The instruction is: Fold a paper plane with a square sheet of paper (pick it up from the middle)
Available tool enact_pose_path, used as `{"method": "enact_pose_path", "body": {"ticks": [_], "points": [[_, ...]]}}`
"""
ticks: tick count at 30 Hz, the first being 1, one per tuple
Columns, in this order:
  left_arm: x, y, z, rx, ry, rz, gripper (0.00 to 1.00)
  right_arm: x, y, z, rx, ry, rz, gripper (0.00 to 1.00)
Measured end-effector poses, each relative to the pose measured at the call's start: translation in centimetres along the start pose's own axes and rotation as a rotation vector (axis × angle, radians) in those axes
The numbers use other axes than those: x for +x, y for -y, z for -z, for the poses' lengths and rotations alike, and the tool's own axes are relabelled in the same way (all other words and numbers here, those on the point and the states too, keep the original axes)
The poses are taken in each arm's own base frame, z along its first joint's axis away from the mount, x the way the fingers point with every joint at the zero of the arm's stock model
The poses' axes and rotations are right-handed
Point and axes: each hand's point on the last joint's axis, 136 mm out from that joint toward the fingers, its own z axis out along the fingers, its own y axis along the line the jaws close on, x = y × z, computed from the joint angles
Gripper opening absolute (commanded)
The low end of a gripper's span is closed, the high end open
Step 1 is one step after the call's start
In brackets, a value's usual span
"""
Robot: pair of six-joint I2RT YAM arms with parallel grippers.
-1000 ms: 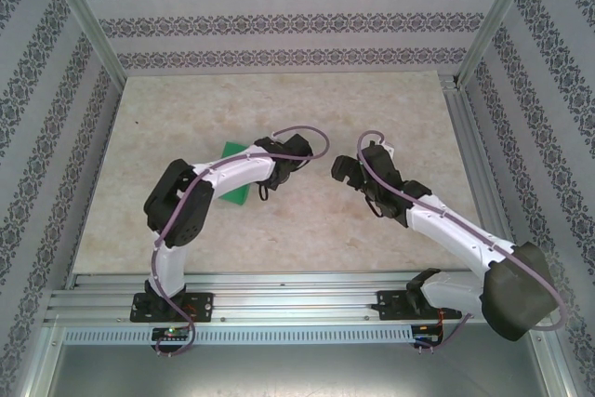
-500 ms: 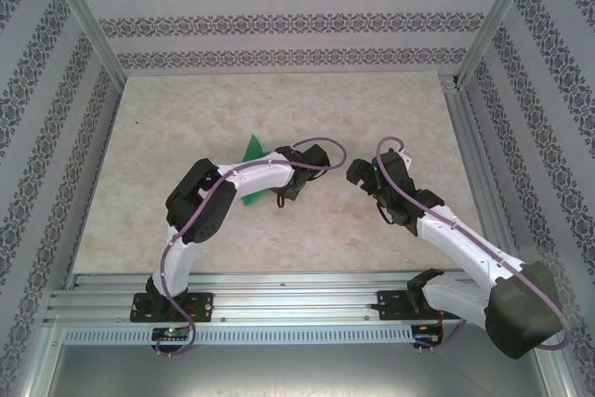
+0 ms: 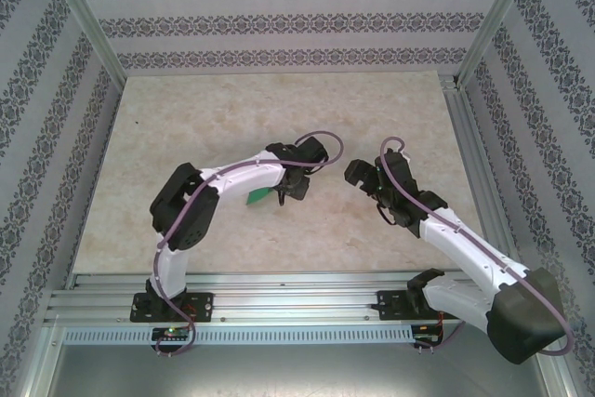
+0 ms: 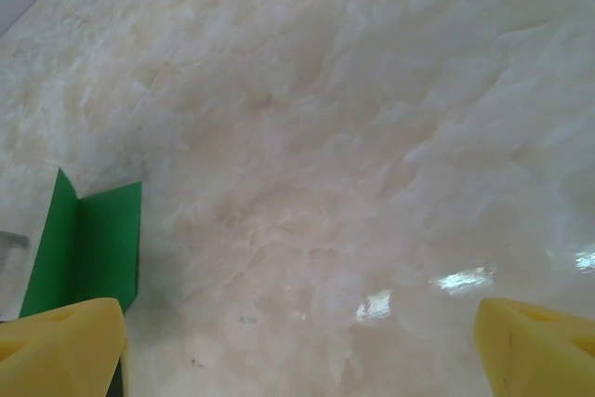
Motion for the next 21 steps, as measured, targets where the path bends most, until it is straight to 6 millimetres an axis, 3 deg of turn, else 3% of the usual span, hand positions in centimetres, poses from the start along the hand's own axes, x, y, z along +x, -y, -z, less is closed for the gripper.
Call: {"method": "enact_pose_path", "body": {"ticks": [5, 7, 9, 12, 16, 21], "points": [[-2.0, 1.2, 6.9, 0.229, 0.148, 0.059, 0.61, 2.1, -1.8, -1.4, -0.069, -0.092, 0.019, 0.96], [-2.5, 0.1, 8.7, 0.292, 0.194, 0.113, 0.63, 3.5, -2.9, -2.1, -0.101, -0.141, 0.036, 0.96], [-2.6, -2.0, 9.2, 0.321, 0.219, 0.186, 0.64, 5.1, -4.4, -2.8, -0.137, -0.190, 0.047, 0.96], [-1.7, -6.0, 8.0, 0.312, 0.213, 0.315, 0.62, 7.8, -7.3, -3.9, -0.201, -0.267, 0.052, 0.93], [1.6, -10.8, 4.2, 0.264, 0.135, 0.494, 0.60, 11.1, -11.3, -5.2, -0.285, -0.353, 0.025, 0.85], [5.2, -13.1, 1.6, 0.237, 0.053, 0.608, 0.60, 13.6, -15.0, -6.6, -0.351, -0.415, -0.039, 0.73]]}}
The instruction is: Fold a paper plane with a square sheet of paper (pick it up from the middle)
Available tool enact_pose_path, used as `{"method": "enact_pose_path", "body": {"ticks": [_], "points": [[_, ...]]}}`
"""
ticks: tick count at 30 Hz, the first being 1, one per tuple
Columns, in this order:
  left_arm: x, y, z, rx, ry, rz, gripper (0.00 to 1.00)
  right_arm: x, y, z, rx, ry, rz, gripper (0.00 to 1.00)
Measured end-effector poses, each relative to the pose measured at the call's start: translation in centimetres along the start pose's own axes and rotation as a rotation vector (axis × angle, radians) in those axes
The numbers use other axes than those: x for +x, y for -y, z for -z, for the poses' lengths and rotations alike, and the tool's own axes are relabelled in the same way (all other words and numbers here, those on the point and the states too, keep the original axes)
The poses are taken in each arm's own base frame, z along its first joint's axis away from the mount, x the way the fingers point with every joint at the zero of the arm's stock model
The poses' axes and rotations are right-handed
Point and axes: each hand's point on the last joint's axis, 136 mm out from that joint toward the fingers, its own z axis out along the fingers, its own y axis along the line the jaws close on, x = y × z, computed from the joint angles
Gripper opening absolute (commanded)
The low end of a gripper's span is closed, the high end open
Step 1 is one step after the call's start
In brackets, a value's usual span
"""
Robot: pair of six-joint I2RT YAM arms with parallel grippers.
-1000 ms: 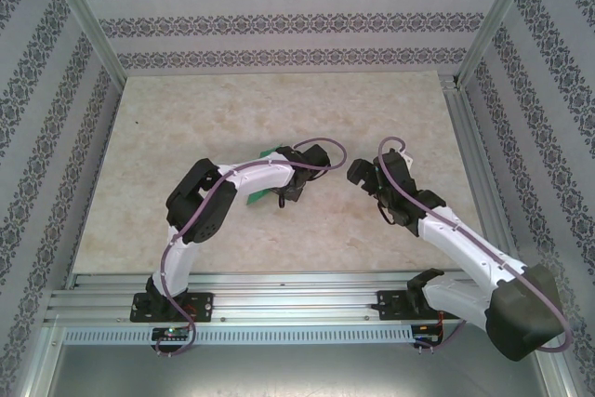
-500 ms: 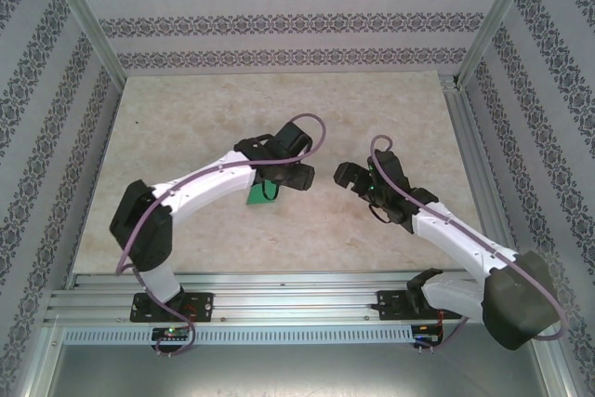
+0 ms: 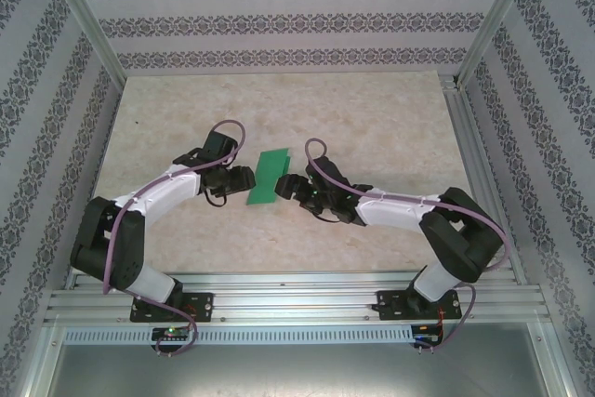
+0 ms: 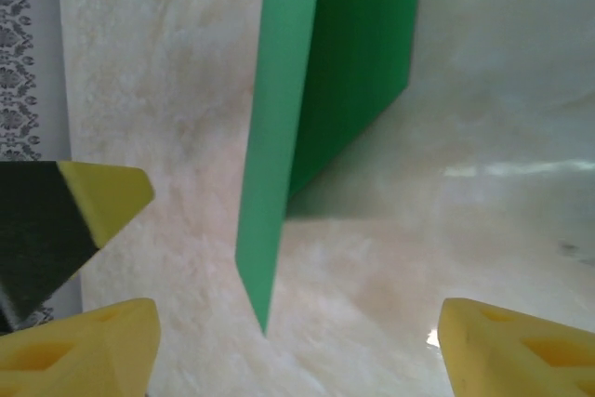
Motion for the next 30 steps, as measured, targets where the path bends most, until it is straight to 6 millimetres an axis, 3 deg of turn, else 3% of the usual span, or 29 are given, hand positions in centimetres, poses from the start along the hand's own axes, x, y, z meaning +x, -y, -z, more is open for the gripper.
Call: {"method": "enact_pose_path", "body": {"ticks": [5, 14, 23, 30], "points": [[-0.4, -0.6, 0.4, 0.017, 0.022, 0.034, 0.60, 1.0, -1.4, -2.4, -0.050, -0.029, -0.075, 0.51], [-1.0, 0.1, 1.0, 0.068, 0.045, 0.033, 0.54, 1.5, -0.2, -3.7, -0.023, -0.039, -0.166, 0.07], [-0.6, 3.4, 1.0, 0.238, 0.009, -0.029, 0.42, 0.6, 2.5, -2.5, 0.042, -0.110, -0.097, 0.02], [1.3, 6.2, -0.9, 0.333, -0.074, -0.091, 0.34, 0.3, 3.4, -0.2, 0.095, -0.205, 0.041, 0.02]]}}
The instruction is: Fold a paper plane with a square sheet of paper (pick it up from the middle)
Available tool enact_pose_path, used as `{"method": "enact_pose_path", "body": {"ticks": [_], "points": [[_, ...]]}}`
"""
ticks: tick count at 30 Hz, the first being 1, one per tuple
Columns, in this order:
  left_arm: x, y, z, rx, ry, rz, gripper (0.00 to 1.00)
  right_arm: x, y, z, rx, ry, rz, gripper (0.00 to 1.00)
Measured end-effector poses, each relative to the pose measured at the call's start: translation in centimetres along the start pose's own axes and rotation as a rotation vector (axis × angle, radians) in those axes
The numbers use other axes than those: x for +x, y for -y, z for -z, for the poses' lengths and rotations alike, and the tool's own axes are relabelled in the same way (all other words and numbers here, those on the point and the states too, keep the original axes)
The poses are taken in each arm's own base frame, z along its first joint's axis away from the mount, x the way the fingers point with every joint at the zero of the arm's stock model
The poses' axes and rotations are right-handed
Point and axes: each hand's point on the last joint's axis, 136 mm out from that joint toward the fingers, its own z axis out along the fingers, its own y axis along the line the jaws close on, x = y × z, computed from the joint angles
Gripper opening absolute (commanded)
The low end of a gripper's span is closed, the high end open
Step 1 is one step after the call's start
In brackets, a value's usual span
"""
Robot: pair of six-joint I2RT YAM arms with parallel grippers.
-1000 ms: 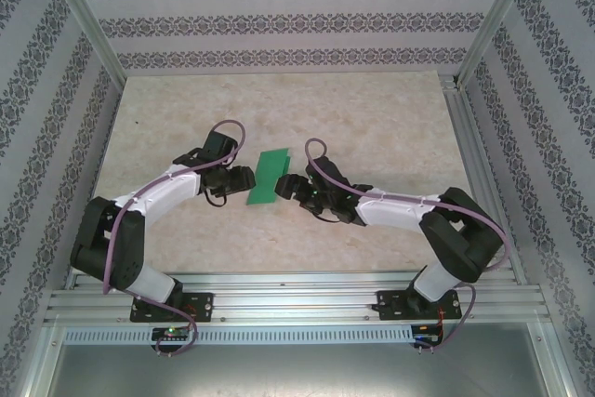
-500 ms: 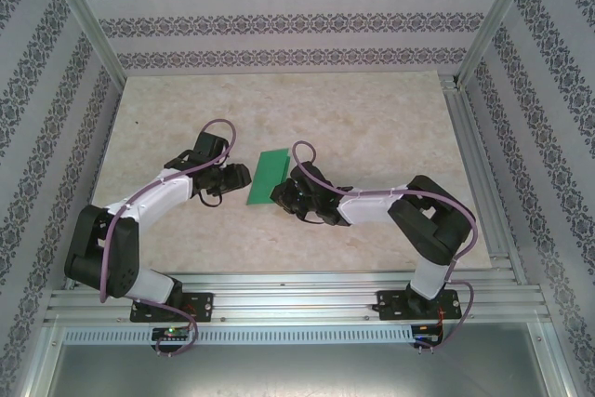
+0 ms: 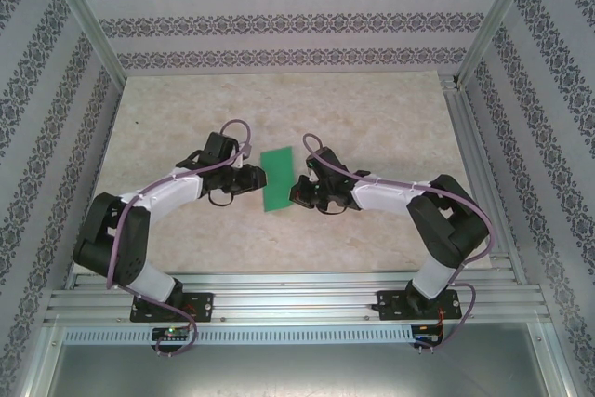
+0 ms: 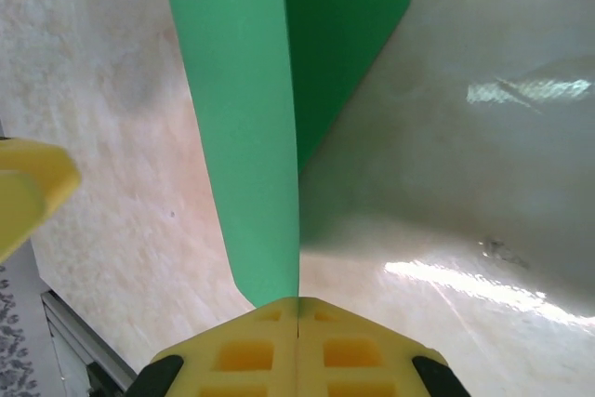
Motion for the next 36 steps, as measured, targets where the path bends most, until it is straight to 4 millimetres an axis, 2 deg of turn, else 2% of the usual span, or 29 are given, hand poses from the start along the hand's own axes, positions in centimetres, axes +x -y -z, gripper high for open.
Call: {"method": "enact_pose_path", "body": {"ticks": [5, 9, 14, 19, 25, 33, 36], "points": [[2.0, 0.6, -2.8, 0.016, -0.084, -0.025, 0.26, 0.5, 1.3, 0.5, 0.036, -0.042, 0.024, 0.06], [2.0, 0.3, -4.4, 0.006, -0.108, -0.025, 0.24, 0.6, 1.4, 0.6, 0.036, -0.049, 0.031, 0.10], [2.2, -0.6, -5.4, -0.019, -0.123, -0.012, 0.22, 0.2, 1.1, 0.5, 0.013, -0.031, 0.014, 0.23], [2.5, -1.6, -6.1, -0.050, -0.133, -0.001, 0.22, 0.5, 1.4, 0.2, -0.015, -0.025, -0.033, 0.25], [2.5, -1.7, -6.1, -0.054, -0.133, -0.001, 0.21, 1.4, 2.3, 0.3, -0.025, -0.020, -0.105, 0.24], [2.5, -1.7, -6.1, -0.054, -0.134, -0.001, 0.21, 1.6, 1.0, 0.4, -0.076, -0.002, -0.128, 0.26], [2.5, -1.7, -6.1, -0.054, -0.134, -0.001, 0.21, 1.5, 0.8, 0.2, -0.083, -0.002, -0.139, 0.23]]}}
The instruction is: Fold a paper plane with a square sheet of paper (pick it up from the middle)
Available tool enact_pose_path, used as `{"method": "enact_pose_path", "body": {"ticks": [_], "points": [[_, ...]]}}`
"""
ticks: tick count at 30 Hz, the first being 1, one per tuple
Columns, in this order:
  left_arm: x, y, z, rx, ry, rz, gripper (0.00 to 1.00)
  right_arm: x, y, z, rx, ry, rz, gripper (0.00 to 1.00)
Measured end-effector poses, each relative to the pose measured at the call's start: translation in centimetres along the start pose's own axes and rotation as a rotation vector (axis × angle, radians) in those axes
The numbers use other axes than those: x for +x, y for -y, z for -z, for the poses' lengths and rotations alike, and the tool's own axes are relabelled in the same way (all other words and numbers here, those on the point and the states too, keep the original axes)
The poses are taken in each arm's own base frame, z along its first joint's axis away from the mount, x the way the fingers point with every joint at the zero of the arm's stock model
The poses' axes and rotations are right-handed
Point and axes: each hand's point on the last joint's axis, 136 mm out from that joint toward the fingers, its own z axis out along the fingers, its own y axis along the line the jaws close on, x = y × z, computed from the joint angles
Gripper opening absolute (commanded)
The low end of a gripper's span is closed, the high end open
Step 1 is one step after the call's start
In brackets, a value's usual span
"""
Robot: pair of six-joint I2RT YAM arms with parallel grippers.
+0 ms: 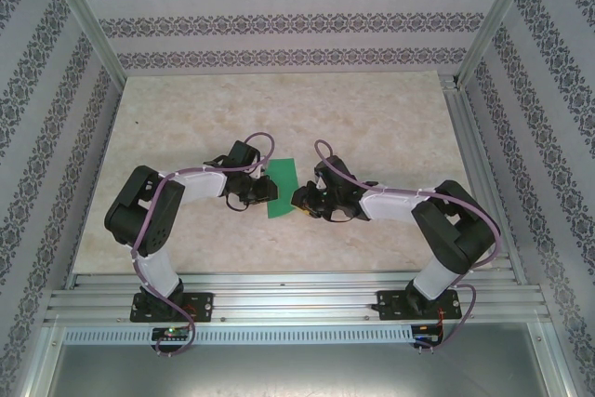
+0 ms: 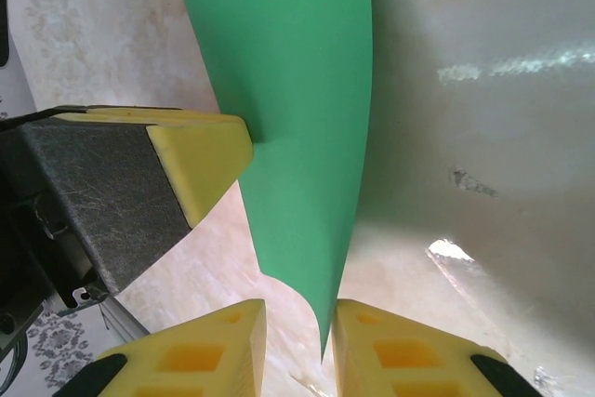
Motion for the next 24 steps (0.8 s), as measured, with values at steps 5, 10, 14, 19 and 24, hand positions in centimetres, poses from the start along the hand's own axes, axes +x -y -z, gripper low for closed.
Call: {"method": "enact_pose_path", "body": {"ticks": [5, 10, 14, 19, 24], "points": [[0.0, 0.0, 0.0, 0.000, 0.000, 0.000, 0.21, -0.1, 0.0, -0.2, -0.001, 0.013, -0.025, 0.08], [-0.3, 0.3, 0.1, 0.004, 0.005, -0.003, 0.24, -0.1, 1.0, -0.3, 0.030, 0.026, -0.046, 0.00], [-1.1, 0.9, 0.5, 0.011, 0.027, -0.014, 0.29, 0.1, 1.7, -0.2, 0.061, 0.026, -0.054, 0.00], [-2.8, 2.2, 1.7, 0.021, 0.088, -0.038, 0.30, 0.5, 2.4, 0.3, 0.096, 0.016, -0.048, 0.00], [-3.9, 2.0, 2.0, 0.009, 0.116, -0.034, 0.26, 0.9, 2.8, 0.8, 0.116, 0.011, -0.042, 0.00]]}}
